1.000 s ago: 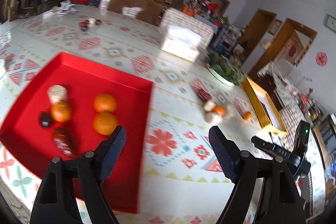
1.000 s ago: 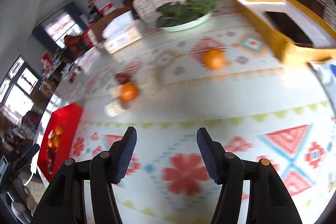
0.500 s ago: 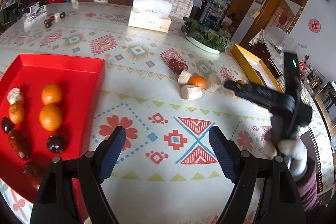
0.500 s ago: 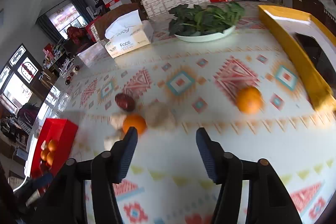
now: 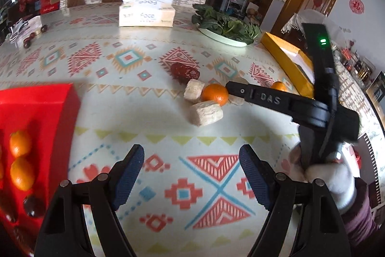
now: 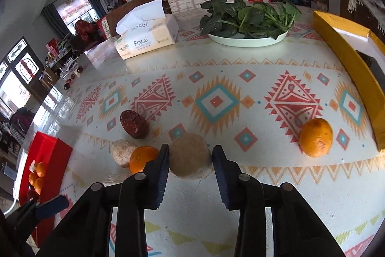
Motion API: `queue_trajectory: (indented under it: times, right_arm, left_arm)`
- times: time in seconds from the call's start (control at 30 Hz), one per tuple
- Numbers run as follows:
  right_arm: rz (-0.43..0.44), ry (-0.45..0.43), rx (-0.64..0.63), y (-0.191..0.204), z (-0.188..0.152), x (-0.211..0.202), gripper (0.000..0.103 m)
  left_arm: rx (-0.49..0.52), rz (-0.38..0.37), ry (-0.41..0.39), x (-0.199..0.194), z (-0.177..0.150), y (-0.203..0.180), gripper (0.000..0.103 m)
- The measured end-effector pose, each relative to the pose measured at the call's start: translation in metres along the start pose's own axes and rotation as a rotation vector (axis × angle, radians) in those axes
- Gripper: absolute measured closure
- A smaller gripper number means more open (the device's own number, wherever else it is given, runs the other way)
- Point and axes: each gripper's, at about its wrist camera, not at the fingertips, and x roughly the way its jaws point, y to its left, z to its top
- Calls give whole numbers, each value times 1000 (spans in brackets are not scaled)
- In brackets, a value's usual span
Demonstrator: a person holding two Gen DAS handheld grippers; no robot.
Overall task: Organize fruits
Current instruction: 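Grasp a rectangular rice cake with the left tool while the right tool grasps a round rice cake, then carry both rice cakes over the red tray and open both tools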
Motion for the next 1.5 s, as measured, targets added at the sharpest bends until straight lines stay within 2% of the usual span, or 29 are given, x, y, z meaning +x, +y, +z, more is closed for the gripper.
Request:
queue_trajectory:
  times: [0.37, 0.4, 0.47, 0.53, 0.73, 0.93, 1.07, 1.13, 1.27, 1.5]
  right_arm:
    - [66, -26, 81, -22, 0, -19, 64]
    - [71, -22, 82, -22, 0, -18, 64]
    - [74, -19, 84, -23, 0, -18, 64]
    - [76, -19, 85, -23, 0, -17, 64]
    - [94, -28, 99, -26, 0, -21, 64]
    - [171, -36, 142, -32, 1, -25, 64]
    - [184, -58, 143, -27, 1, -28, 64]
    - [152, -77, 130, -21, 1, -32, 64]
    - [146, -97, 97, -1, -1, -44, 64]
    - [238, -79, 13, 57, -9, -62, 64]
  left_arm:
    - [29, 53, 21, 52, 28, -20, 23]
    - [33, 61, 20, 54, 29, -21, 26]
    - [41, 75, 20, 57, 30, -22, 40]
    - [58, 101, 14, 60, 30, -23, 64]
    - [37, 104, -1, 55, 30, -18, 65]
    - [-27, 66, -52, 20, 22, -6, 65]
    - [-72, 48, -94, -15, 10, 11, 65]
    - [-97, 47, -112, -33, 5, 25, 65]
    - [-140, 104, -167, -76, -7, 63, 65]
    - [-347, 200, -275, -144, -35, 156, 65]
